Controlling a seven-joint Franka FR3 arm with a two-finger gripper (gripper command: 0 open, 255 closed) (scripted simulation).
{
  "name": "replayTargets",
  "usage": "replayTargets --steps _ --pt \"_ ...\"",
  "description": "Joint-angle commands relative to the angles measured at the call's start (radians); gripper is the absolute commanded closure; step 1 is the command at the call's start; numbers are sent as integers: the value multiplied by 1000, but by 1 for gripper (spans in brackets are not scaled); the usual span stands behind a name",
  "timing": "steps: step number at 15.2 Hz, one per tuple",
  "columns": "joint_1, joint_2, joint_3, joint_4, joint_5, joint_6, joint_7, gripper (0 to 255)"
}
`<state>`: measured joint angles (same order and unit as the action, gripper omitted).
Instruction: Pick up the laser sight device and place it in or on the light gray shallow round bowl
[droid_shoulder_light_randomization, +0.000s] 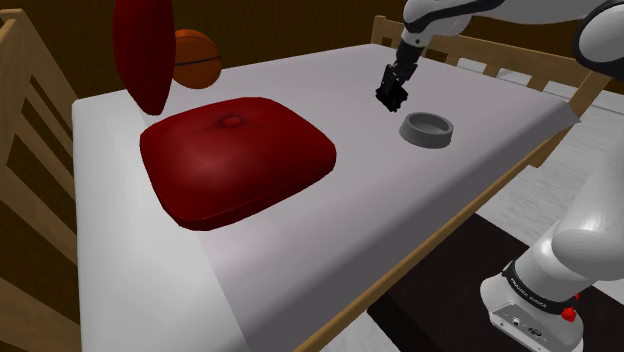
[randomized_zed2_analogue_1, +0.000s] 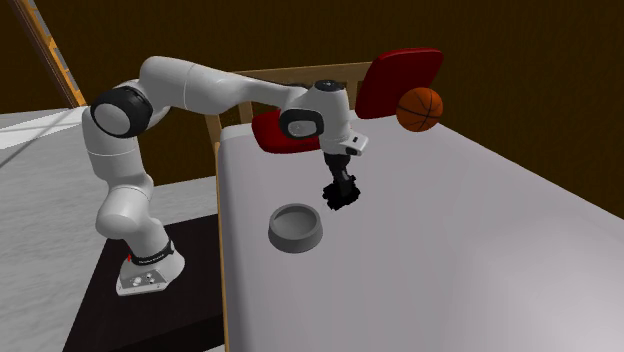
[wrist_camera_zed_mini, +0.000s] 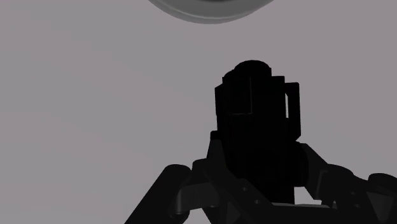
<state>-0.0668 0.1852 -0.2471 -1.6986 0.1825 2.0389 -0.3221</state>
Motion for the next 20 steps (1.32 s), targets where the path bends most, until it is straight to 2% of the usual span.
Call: replayTargets --steps 1,13,20 --pt "0 -2 -1 23 -3 -25 4 255" --pt "-5 -2 -4 177 -11 -177 24 255" --pt "-15 -277 -23 -125 -76 -145 -3 255"
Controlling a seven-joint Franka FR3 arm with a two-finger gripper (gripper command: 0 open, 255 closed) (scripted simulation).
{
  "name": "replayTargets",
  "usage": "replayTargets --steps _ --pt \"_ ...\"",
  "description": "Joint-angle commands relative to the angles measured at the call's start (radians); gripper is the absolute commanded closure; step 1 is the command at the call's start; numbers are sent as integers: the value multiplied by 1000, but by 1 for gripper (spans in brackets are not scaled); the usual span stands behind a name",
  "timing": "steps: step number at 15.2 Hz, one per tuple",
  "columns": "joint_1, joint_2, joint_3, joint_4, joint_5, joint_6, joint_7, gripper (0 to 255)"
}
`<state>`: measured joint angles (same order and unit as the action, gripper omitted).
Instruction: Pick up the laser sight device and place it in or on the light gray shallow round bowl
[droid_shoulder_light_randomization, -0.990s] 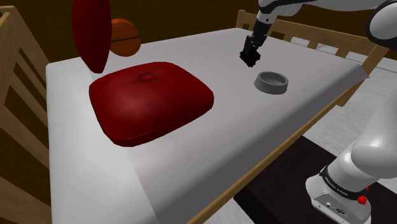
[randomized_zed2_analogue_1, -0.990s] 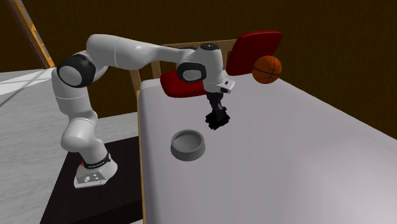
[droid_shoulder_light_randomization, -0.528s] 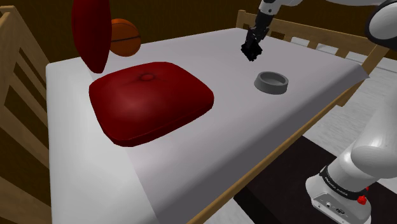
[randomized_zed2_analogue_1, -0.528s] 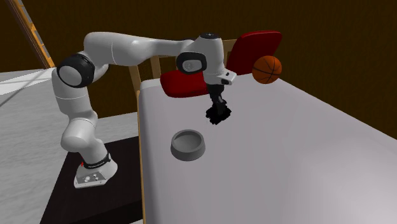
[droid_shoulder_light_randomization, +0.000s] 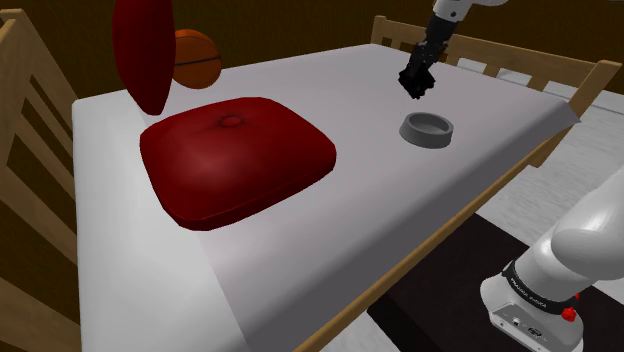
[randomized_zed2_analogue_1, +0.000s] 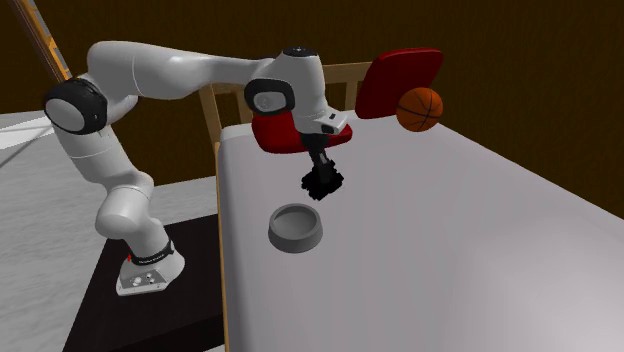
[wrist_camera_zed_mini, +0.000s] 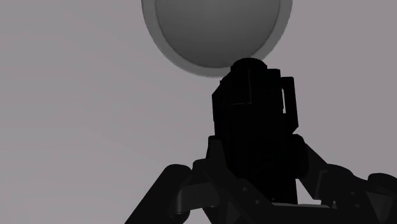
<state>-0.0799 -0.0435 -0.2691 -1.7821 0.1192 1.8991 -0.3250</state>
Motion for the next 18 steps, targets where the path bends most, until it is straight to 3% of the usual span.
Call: replayTargets --steps 1,5,18 --pt "-5 -86 -3 -77 -23 -6 -4 255" --pt "-29 -247 -13 -216 -66 -24 -20 255" --pt "-32 -241 -20 -385 -60 150 -41 255"
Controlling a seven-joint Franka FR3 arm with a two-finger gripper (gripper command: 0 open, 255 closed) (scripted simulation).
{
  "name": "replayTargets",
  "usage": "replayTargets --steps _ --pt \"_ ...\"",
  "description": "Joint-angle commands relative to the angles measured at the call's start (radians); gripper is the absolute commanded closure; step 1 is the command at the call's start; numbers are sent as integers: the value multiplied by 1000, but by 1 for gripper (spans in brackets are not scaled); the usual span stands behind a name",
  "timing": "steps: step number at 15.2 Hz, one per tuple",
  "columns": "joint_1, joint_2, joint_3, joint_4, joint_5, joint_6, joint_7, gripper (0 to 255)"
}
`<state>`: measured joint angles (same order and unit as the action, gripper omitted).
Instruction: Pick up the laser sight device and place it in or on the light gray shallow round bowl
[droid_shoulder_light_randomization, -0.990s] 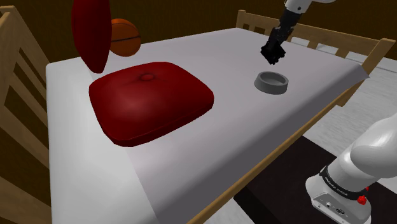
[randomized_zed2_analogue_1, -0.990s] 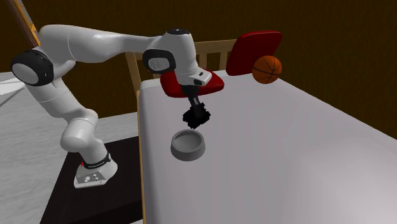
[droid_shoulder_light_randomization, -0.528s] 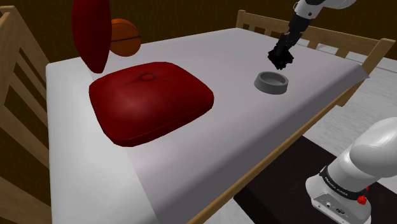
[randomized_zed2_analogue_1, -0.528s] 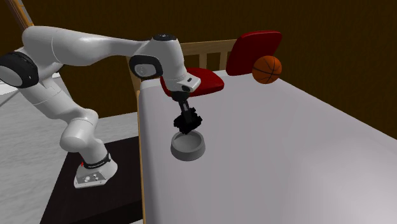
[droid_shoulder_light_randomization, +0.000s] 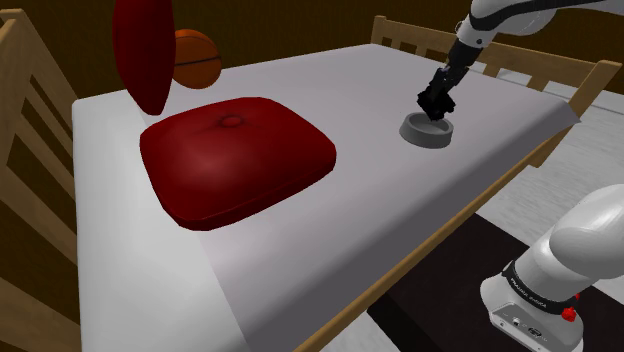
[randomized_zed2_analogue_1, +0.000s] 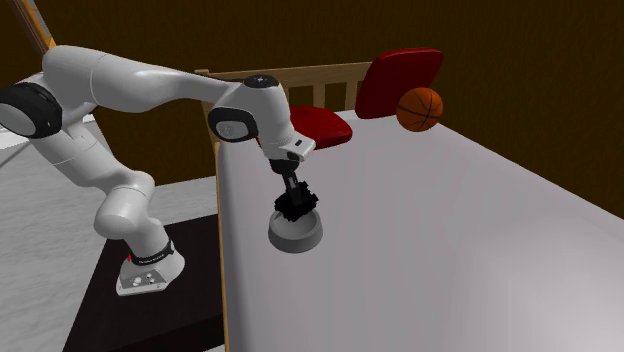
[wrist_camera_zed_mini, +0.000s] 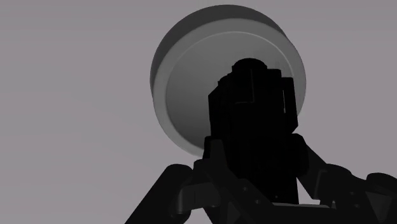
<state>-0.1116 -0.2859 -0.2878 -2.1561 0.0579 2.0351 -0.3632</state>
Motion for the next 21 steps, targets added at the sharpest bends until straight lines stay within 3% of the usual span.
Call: replayTargets --steps 1,4,12,13,18,21 --pt "0 3 -2 -23 2 27 -4 255" --pt "0 11 -4 -56 5 67 -11 255" --pt "0 12 -5 -59 6 71 -11 255" --pt "0 12 -5 -59 6 71 -11 0" --pt "0 11 -5 -59 6 71 -11 0" --pt "-5 -23 -3 8 -7 -30 -2 0"
